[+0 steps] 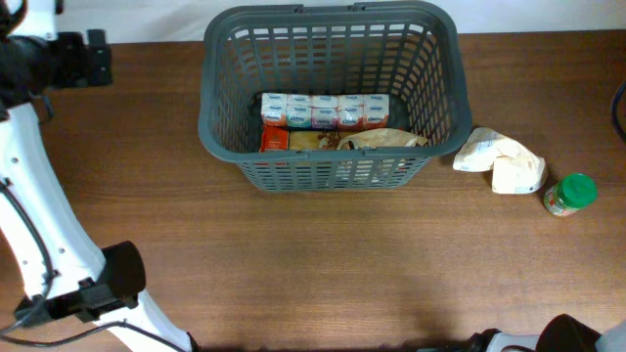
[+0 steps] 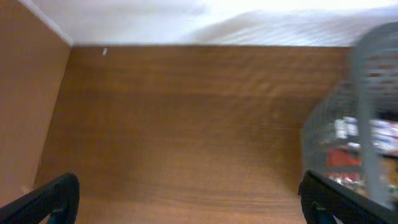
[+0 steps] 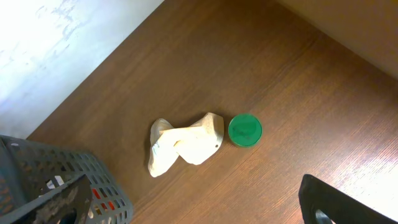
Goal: Pack container
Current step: 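Withdraw the left gripper to the left side of the table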
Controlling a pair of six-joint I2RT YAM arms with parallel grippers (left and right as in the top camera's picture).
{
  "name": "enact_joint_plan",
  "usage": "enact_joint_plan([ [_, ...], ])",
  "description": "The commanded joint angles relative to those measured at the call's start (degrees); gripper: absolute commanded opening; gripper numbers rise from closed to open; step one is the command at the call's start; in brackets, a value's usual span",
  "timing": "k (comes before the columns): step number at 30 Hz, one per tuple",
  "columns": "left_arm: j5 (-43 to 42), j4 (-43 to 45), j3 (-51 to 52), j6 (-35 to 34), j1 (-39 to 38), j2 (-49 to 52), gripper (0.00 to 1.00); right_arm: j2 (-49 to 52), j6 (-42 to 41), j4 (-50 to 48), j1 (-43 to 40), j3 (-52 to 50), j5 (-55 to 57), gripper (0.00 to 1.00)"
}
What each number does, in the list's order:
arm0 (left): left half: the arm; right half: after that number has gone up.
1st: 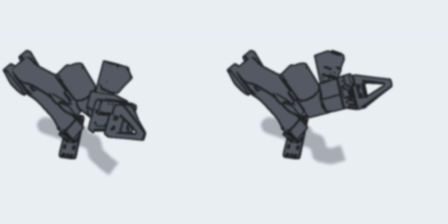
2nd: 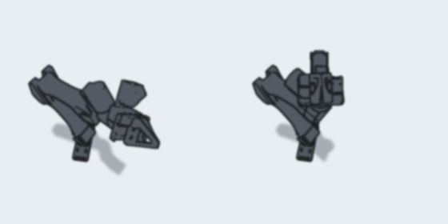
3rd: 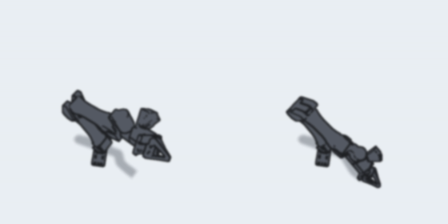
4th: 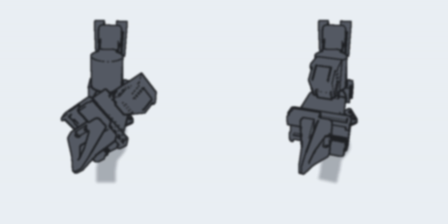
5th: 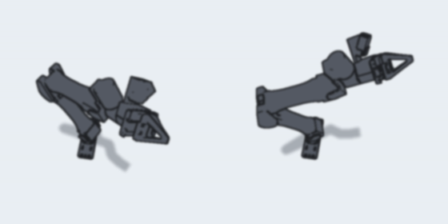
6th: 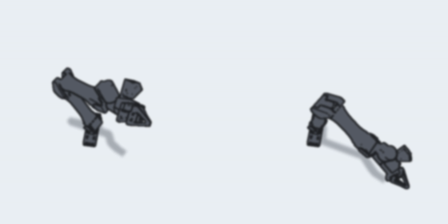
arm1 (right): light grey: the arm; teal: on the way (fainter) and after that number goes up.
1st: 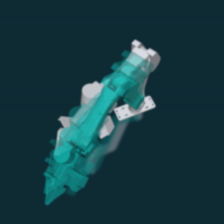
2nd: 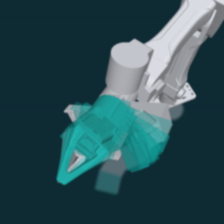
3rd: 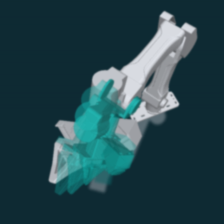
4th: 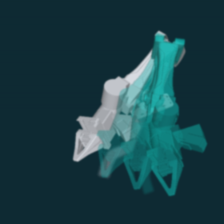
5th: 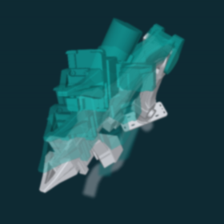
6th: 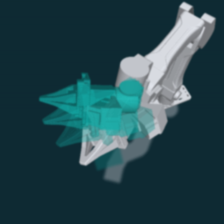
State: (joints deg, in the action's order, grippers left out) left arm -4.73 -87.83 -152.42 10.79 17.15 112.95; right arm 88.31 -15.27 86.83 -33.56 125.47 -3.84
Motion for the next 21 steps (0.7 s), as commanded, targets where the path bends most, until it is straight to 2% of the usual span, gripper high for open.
enact_joint_plan([
  [1,-1.51,2.03,7.80,-2.21,1.42,0.61,0.99,-0.02,-0.48,-0.02,-0.26,0.22,0.87,0.99],
  [12,-1.51,6.03,32.79,-2.21,1.40,0.61,0.99,1.14,-0.28,-1.18,-0.22,-0.33,-0.20,0.99],
  [21,-1.49,6.36,38.56,-2.19,1.40,0.61,0.99,13.11,-0.07,-3.34,-0.22,-3.48,3.50,0.99],
])
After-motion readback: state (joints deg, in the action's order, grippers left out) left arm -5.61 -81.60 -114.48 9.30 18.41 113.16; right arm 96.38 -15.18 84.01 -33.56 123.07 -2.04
